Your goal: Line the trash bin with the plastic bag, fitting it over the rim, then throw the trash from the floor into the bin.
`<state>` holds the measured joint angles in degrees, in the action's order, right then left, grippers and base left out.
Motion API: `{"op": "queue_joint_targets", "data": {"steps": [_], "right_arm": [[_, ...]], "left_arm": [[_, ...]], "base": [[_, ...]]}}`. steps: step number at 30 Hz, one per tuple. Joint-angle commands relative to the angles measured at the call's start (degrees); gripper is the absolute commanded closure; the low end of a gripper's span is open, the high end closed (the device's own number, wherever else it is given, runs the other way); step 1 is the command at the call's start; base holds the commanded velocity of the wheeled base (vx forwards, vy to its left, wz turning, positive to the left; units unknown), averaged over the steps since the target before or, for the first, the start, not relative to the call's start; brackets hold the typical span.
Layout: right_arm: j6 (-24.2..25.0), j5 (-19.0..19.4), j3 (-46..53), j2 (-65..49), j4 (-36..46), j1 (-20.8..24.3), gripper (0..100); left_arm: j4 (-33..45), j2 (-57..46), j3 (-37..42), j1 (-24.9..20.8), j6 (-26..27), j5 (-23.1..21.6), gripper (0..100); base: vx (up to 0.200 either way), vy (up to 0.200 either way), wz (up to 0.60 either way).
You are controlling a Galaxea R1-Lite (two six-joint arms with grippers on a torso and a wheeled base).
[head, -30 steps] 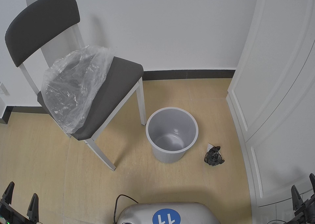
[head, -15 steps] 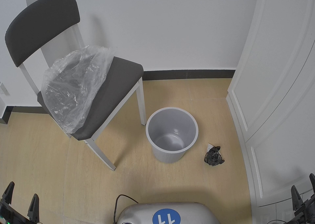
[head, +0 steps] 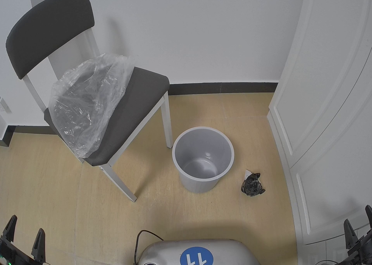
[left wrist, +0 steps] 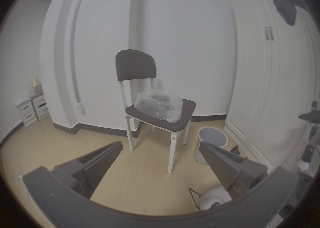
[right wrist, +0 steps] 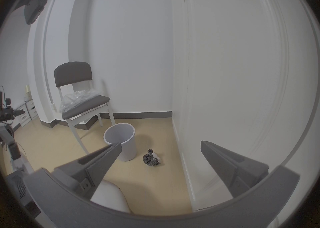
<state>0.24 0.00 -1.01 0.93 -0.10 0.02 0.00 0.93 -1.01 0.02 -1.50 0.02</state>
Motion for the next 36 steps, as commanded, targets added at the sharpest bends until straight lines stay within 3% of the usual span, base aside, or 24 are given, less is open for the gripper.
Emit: {"op": "queue_joint_targets", "data": {"steps": [1, 9, 11, 13, 16, 18, 23, 30, 36], "right_arm": [[0.4, -0.2, 0.9, -0.9, -0.1, 0.1, 0], [-2.5, 0.2, 0.9, -0.9, -0.3, 0.0, 0], [1.4, -0.1, -0.3, -0.9, -2.7, 0.1, 0], [7.1, 0.4, -6.2, -0.6, -7.2, 0.2, 0], [6.9, 1.1, -11.3, 2.6, -4.9, 1.0, 0], [2.4, 3.3, -13.8, 7.4, -1.8, 2.3, 0], [1.7, 6.2, -18.9, 20.4, -5.0, 2.7, 0], [3.4, 5.4, -25.7, 37.0, -11.9, 2.3, 0], [3.7, 1.7, -27.4, 47.8, -20.9, 3.9, 0]], "left_arm": [[-0.1, -0.9, 1.0, 0.1, -0.8, 0.8, 0], [-0.6, -0.9, 1.0, 0.1, 2.9, -0.6, 0], [-2.1, -0.8, 0.3, -0.1, 1.9, -0.9, 0], [-8.0, -0.8, -4.1, -0.1, -2.5, -1.9, 0], [-9.8, 1.5, -8.5, -0.7, -4.0, -6.6, 0], [-6.4, 5.7, -11.5, -1.1, 1.2, -11.0, 0], [-4.0, 21.0, -19.8, -1.1, 4.2, -11.5, 0], [-4.3, 40.5, -30.3, -0.9, 4.7, -10.0, 0], [-4.5, 51.5, -35.7, -1.3, 10.7, -7.0, 0]], "base": [[0.000, 0.000, 0.00], [0.000, 0.000, 0.00], [0.000, 0.000, 0.00], [0.000, 0.000, 0.00], [0.000, 0.000, 0.00], [0.000, 0.000, 0.00], [0.000, 0.000, 0.00], [0.000, 0.000, 0.00], [0.000, 0.000, 0.00]]}}
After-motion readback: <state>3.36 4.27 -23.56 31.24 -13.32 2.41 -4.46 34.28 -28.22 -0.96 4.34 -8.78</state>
